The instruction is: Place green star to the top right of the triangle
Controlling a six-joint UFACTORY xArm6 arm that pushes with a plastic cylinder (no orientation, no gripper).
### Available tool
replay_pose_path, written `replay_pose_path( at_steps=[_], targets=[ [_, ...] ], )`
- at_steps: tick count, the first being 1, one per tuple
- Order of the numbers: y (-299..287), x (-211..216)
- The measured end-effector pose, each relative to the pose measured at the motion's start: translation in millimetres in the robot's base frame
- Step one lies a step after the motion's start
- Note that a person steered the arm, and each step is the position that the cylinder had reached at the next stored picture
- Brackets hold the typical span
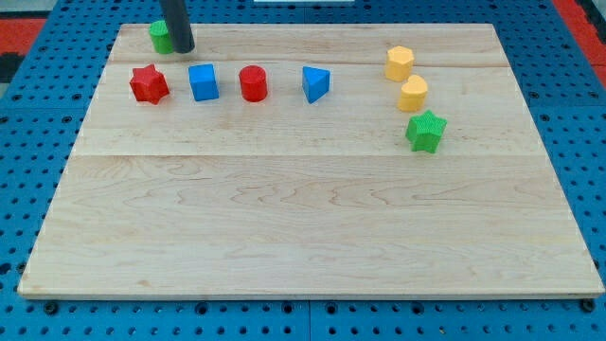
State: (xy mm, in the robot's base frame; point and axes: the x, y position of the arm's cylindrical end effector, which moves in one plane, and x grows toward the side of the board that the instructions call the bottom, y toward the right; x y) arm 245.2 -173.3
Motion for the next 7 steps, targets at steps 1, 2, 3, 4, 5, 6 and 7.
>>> replay_pose_path(
  at_steps=[1, 2, 3, 4, 5, 6, 7],
  targets=[
    [31.8, 0.0],
    [66.0, 0.0],
    [99.3, 0.0],
    [194.4, 0.0],
    [272.8, -8.1],
    [357.0, 2.2],
    [409.7, 74.1]
  ],
)
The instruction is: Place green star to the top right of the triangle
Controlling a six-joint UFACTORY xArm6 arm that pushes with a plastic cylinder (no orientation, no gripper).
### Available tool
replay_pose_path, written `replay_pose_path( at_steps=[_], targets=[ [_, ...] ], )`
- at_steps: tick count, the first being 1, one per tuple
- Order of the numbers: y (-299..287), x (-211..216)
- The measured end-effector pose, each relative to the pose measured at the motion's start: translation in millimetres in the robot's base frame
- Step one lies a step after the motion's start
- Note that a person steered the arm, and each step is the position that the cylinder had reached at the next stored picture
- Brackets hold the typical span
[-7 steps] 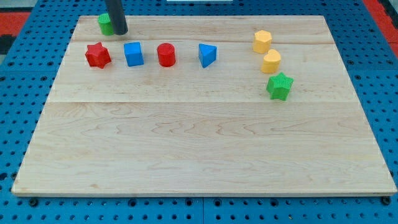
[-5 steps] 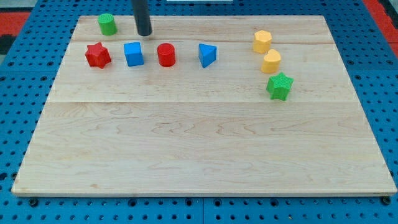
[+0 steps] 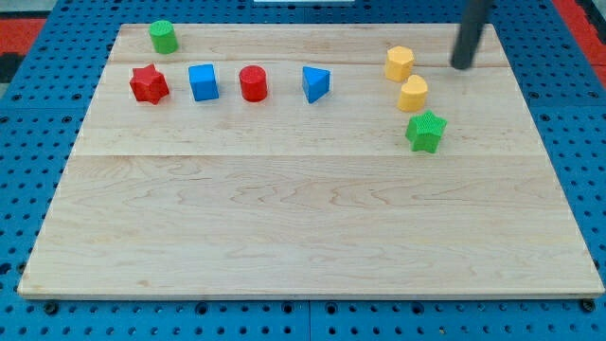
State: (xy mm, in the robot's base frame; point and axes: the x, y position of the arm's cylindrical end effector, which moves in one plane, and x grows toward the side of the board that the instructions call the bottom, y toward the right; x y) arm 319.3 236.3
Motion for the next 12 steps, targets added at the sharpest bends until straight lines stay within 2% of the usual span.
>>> replay_pose_path(
  at_steps=[1, 2, 3, 5, 7, 10, 12],
  targets=[
    [6.8, 79.8],
    [-48.5, 110.0],
    [-119.3, 110.0],
    [-151.9, 69.5],
    [-148.8, 13.5],
    [-142.8, 12.2],
    [-102.0, 12.2]
  ],
)
